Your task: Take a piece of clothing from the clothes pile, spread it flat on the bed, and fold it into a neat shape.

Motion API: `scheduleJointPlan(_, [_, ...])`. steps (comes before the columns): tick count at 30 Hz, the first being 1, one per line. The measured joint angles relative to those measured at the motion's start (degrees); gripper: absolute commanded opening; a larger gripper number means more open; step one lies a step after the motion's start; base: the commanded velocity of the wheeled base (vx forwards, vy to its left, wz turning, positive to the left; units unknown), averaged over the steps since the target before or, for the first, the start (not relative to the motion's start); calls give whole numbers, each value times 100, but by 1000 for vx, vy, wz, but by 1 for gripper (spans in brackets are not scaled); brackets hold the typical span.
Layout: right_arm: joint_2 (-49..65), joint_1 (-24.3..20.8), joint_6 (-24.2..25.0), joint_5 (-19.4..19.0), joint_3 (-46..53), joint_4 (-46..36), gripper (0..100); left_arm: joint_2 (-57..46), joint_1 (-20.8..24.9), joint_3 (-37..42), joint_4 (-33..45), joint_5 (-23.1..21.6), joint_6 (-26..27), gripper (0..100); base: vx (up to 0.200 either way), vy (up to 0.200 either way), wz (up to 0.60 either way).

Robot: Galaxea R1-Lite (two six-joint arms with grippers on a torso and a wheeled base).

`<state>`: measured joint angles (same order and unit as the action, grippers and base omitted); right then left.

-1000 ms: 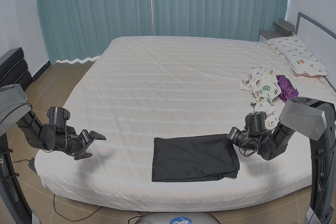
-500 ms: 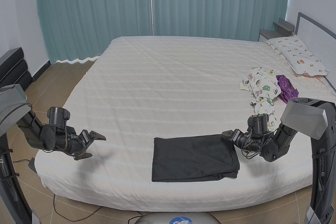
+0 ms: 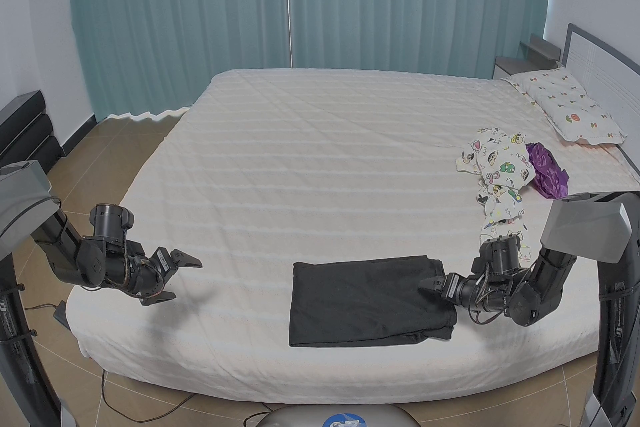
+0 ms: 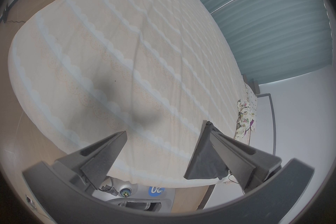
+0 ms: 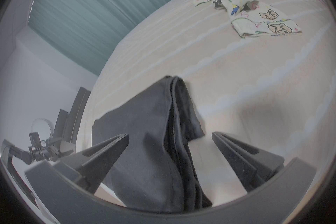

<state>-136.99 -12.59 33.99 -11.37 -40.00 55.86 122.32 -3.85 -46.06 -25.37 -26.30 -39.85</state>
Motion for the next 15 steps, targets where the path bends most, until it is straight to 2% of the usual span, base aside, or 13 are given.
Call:
scheduleJointPlan(6, [226, 66, -310, -564, 601, 160, 100, 1, 0, 0, -6, 2, 4, 100, 0, 0, 0])
scheduleJointPlan(8, [284, 89, -369, -646, 751, 358, 100, 1, 0, 0, -9, 2, 4, 100, 0, 0, 0])
scheduleJointPlan(9, [311, 96, -389, -668, 823, 422, 0, 1, 0, 2, -9, 2, 4, 100, 0, 0, 0])
scheduleJointPlan(15, [418, 96, -444, -677, 1057, 471, 0, 1, 0, 6, -11, 2, 6, 100, 0, 0, 0])
